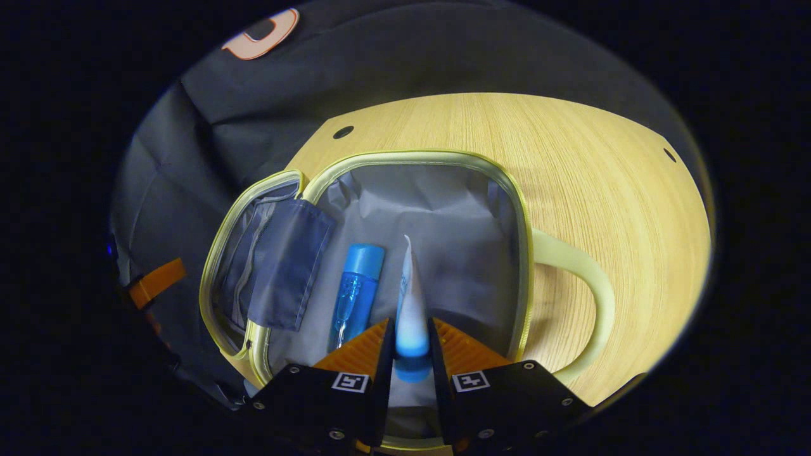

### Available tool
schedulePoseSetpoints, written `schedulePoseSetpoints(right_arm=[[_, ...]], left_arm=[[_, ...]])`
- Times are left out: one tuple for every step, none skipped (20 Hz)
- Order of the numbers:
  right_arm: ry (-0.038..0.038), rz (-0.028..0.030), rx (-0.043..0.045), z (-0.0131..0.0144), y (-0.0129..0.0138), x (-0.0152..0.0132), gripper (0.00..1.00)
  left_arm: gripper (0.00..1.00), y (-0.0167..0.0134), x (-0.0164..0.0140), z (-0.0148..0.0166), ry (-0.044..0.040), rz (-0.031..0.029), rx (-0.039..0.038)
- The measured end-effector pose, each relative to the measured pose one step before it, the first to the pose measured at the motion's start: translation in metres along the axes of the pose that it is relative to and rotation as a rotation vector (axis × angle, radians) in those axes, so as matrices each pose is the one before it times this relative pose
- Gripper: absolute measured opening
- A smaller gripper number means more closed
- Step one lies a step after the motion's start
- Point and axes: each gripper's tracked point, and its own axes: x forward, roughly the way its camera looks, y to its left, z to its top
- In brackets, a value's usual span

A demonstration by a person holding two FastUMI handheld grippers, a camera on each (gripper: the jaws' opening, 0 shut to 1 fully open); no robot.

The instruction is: First open the suitcase, pack the skin care products into it, and then close the suitcase.

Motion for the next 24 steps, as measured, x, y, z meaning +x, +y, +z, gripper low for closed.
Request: schedulePoseSetpoints(right_arm=[[0.00224,-0.0042,0.00503,0.00087,-0.00278,-0.0016,0.34],[0.0062,-0.00652,0.00812,-0.00072,-0.00103,-0.00018,0.34],[0.00964,0.00781,0.01051,-0.001,0.00307,0.00116,0.37],[-0.0011,0.0064,0.01612,0.00156,0.00219,-0.00172,0.39],[-0.00359,0.01365,0.01942,0.00208,0.00399,0.00013,0.35],[-0.00899,0.00306,0.01921,0.00247,-0.00031,-0.00199,0.43],[-0.01156,0.00293,0.01349,0.00236,-0.0004,-0.00268,0.45],[-0.00729,0.00274,0.00705,0.00037,0.00018,-0.00563,0.47],[-0.01905,0.01587,-0.00584,0.00327,0.00295,-0.00808,0.54],[-0.02446,0.00679,-0.00528,0.00422,0.00258,-0.00701,0.58],[-0.02883,0.01637,0.00099,0.00568,0.00466,-0.0101,0.65],[-0.02744,0.0123,0.00445,0.00642,0.00407,-0.00918,0.67],[-0.02751,0.00982,0.00354,0.00683,0.00237,-0.00858,0.73],[-0.03133,0.00461,0.00344,0.00682,0.00112,-0.00954,0.76],[-0.03734,-0.00648,-0.00536,0.01083,-0.00112,-0.01062,0.81],[-0.0454,-0.00724,-0.01109,0.01291,-0.00212,-0.01098,0.83],[-0.03688,-0.01066,-0.00883,0.01253,-0.00294,-0.01133,0.85],[-0.03754,-0.00362,-0.00296,0.0122,0.00015,-0.01038,0.86],[-0.03119,-0.00653,0.00173,0.01141,-0.00142,-0.00897,0.86],[-0.02402,-0.00315,0.00323,0.00788,-0.00294,-0.00824,0.86],[-0.01993,-0.01185,-0.00013,0.00696,-0.00456,-0.00641,0.88],[-0.01454,-0.00915,-0.00678,0.0062,-0.00538,-0.00643,0.88],[-0.01685,-0.01068,-0.00702,0.00677,-0.00534,-0.00577,0.9],[-0.00719,-0.01845,-0.0097,0.00427,-0.00833,-0.00593,0.9]], left_arm=[[0.84,0.00805,0.00051,0.00027,-0.00337,0.0113,-0.00619],[0.84,0.007,0.0005,0.00039,-0.00084,0.01097,-0.01148],[0.84,0.00871,0.00095,0.00159,-0.00235,0.00713,-0.01785],[0.84,0.00903,0.00232,0.00065,-0.00074,0.00466,-0.01865],[0.84,0.00863,0.00217,0.00061,-0.00191,0.00927,-0.01927],[0.84,0.00641,0.00394,0.00279,-0.00514,0.00735,-0.01831],[0.84,0.0081,0.00294,0.00147,0.00246,0.01275,-0.02235],[0.84,0.00496,0.00106,-0.00029,0.00433,0.00606,-0.02883],[0.86,0.00173,0.00148,0.00115,0.00353,-0.00374,-0.03132],[0.89,0.00259,0.00449,-0.00132,0.00413,0.00229,-0.02278],[0.89,0.00504,0.00455,0.0003,0.00221,0.00452,-0.01455],[0.89,0.00335,0.00324,0.0001,0.0041,0.00313,-0.01337],[0.9,0.00286,0.00372,-0.00015,0.00248,0.00064,-0.01783],[0.9,0.00179,0.00325,-0.00166,0.00909,-0.00304,-0.01929],[0.9,0.00342,0.00326,0.0004,0.00644,-0.0048,-0.03042],[0.87,0.0014,0.00353,0.00119,0.00642,-0.008,-0.03035],[0.91,0.00346,0.00369,0.00008,0.01586,-0.00288,-0.03364],[0.95,0.00425,0.00721,0.00038,0.01095,-0.00541,-0.03223],[0.95,0.00308,0.00583,0.00054,0.00803,-0.00224,-0.03035],[0.95,0.00423,0.00414,0.00091,0.00479,-0.00362,-0.03411],[0.95,0.00325,0.00365,0.00216,0.00279,-0.00319,-0.04608],[0.95,-0.00439,0.00382,-0.0005,0.01083,-0.03366,-0.08217],[0.95,-0.00755,0.00207,-0.00054,0.02517,-0.04315,-0.08473],[0.95,0.00742,-0.00123,0.00179,0.01189,0.00546,-0.04711]])
